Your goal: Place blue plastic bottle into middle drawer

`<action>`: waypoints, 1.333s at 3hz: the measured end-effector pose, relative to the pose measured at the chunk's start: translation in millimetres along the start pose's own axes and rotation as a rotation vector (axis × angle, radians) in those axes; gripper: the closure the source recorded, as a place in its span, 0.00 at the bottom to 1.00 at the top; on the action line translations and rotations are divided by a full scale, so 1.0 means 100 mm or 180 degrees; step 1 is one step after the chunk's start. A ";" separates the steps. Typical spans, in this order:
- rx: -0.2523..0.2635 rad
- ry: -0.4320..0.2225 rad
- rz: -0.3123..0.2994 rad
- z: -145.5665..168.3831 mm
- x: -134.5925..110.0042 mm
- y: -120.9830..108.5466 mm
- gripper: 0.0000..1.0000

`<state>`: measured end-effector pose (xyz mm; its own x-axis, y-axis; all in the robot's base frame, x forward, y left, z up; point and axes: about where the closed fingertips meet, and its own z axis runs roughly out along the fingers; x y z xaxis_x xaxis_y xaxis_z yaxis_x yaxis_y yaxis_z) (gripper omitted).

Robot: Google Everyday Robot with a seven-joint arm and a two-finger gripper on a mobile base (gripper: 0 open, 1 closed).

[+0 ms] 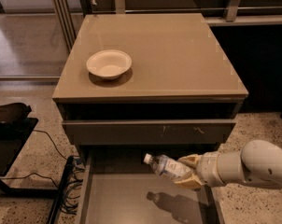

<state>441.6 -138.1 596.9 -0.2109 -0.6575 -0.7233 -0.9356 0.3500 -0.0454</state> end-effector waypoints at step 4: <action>0.0324 0.0052 0.0169 0.94 0.66 0.00 1.00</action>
Offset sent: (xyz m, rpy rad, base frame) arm 0.0140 0.0075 -0.1326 -0.0670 -0.0086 -0.1610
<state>454.4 -118.6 484.2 -0.2648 -0.6467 -0.7153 -0.8896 0.4501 -0.0776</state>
